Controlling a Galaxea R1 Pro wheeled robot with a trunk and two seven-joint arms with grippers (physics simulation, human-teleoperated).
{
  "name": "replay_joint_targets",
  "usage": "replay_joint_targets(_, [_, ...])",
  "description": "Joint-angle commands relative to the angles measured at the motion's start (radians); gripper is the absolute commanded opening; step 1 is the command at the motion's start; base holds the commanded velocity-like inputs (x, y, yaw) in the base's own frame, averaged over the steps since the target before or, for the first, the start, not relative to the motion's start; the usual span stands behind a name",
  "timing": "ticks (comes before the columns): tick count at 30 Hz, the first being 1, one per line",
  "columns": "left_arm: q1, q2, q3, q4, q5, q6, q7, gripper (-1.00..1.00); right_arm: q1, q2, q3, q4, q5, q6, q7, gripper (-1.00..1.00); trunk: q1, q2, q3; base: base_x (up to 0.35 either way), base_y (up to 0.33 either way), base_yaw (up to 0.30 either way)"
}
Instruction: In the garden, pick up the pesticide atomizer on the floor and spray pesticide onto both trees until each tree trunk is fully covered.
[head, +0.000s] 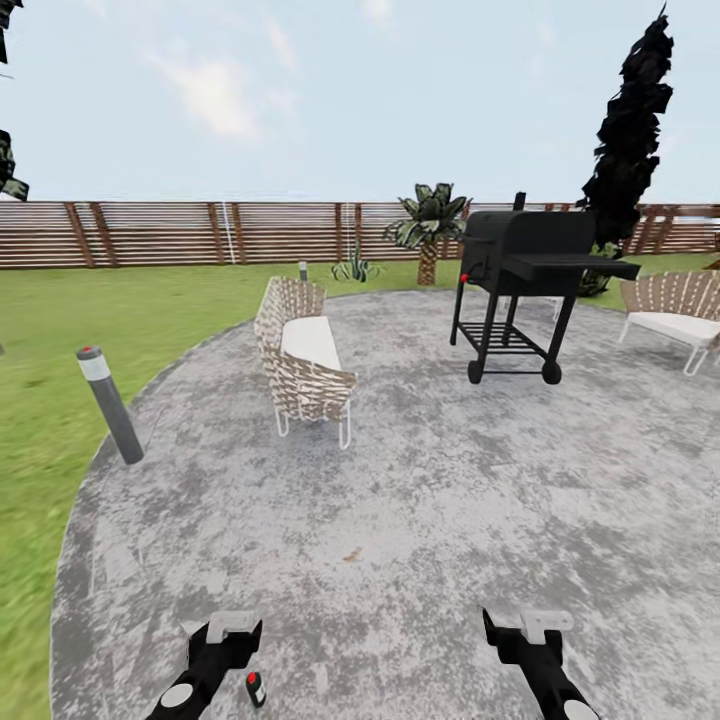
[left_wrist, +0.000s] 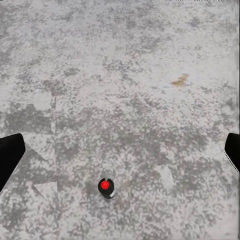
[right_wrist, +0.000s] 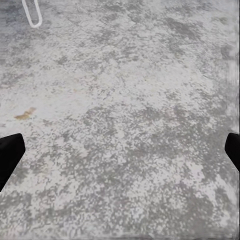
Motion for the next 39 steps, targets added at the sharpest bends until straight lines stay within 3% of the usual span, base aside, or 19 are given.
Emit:
replay_joint_targets(1, [0.000, 0.000, 0.000, 0.000, 0.000, -0.001, 0.000, 1.00, 0.000, 0.000, 0.000, 0.000, 0.000, 0.000, 0.000, 1.00, 0.000, 0.000, -0.001, 0.000, 0.000, -0.226])
replay_joint_targets(21, [-0.006, 0.006, 0.009, 0.000, 0.005, 0.000, 0.015, 1.00, 0.000, 0.002, 0.002, -0.028, 0.001, 0.003, -0.005, 1.00, 0.073, -0.133, -0.077, 0.000, 0.000, -0.047])
replay_joint_targets(29, [-0.073, 0.005, 0.006, 0.002, -0.002, 0.004, 0.013, 1.00, 0.000, -0.004, 0.000, -0.245, 0.006, 0.155, -0.009, 1.00, 0.103, -0.189, -0.106, 0.000, 0.000, 0.000])
replay_joint_targets(33, [-0.084, 0.003, 0.007, 0.009, -0.002, 0.002, 0.014, 1.00, 0.000, -0.006, 0.000, -0.389, 0.005, 0.295, -0.043, 1.00, 0.119, -0.217, -0.119, 0.000, 0.000, 0.000])
replay_joint_targets(35, [-0.084, 0.003, 0.007, 0.011, -0.001, 0.001, 0.014, 1.00, 0.000, -0.005, 0.001, -0.421, 0.004, 0.339, -0.050, 1.00, 0.126, -0.231, -0.125, 0.000, 0.000, 0.000])
replay_joint_targets(39, [-0.081, 0.001, 0.006, 0.014, -0.002, -0.004, 0.014, 1.00, 0.001, -0.001, 0.003, -0.431, 0.003, 0.353, -0.051, 1.00, 0.142, -0.259, -0.138, 0.000, 0.000, 0.000])
